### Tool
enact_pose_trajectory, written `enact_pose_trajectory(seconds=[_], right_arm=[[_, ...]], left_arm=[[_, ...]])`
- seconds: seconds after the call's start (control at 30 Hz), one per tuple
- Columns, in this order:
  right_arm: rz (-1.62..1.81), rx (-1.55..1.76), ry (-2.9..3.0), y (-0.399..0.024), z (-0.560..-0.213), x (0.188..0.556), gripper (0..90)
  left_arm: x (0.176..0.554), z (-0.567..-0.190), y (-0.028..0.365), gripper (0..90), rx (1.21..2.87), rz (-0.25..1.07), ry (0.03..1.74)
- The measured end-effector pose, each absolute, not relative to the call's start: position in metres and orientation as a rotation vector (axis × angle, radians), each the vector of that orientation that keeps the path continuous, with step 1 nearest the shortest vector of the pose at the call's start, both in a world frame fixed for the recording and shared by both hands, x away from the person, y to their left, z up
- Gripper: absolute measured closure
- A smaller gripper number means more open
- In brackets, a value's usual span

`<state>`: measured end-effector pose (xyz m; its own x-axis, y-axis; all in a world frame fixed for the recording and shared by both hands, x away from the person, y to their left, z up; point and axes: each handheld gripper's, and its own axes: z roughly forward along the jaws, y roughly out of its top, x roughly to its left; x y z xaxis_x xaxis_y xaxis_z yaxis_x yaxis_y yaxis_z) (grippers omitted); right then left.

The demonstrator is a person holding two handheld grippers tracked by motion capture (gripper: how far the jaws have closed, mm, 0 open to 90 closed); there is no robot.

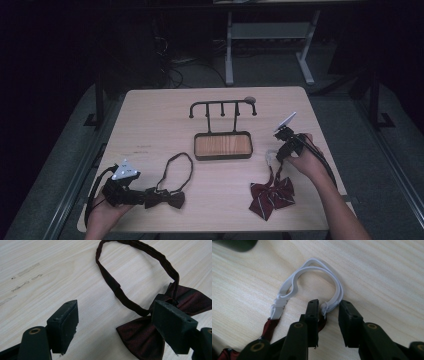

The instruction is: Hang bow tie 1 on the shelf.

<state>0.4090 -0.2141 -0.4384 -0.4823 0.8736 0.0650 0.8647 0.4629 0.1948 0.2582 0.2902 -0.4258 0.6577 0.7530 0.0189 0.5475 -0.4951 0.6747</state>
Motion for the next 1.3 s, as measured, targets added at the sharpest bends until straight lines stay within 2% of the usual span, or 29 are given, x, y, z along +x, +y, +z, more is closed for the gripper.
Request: enact_pose_trajectory(seconds=[0.13,0.2,0.3,0.63,1.3], right_arm=[[0.3,1.568,2.649,-0.213,-0.439,0.409,74.8],[0.301,1.579,2.661,-0.214,-0.439,0.409,81.2],[0.315,1.581,2.673,-0.214,-0.438,0.408,82.6],[0.42,1.566,2.715,-0.214,-0.422,0.401,83.4],[0.655,1.332,2.779,-0.188,-0.345,0.375,83.8]], left_arm=[[0.259,-0.426,0.291,22.0,2.226,0.413,1.005],[0.259,-0.426,0.291,22.0,2.227,0.413,1.003],[0.259,-0.427,0.291,22.0,2.23,0.412,1.002],[0.259,-0.427,0.29,21.9,2.234,0.413,1.005],[0.259,-0.427,0.288,21.9,2.239,0.416,0.998]])
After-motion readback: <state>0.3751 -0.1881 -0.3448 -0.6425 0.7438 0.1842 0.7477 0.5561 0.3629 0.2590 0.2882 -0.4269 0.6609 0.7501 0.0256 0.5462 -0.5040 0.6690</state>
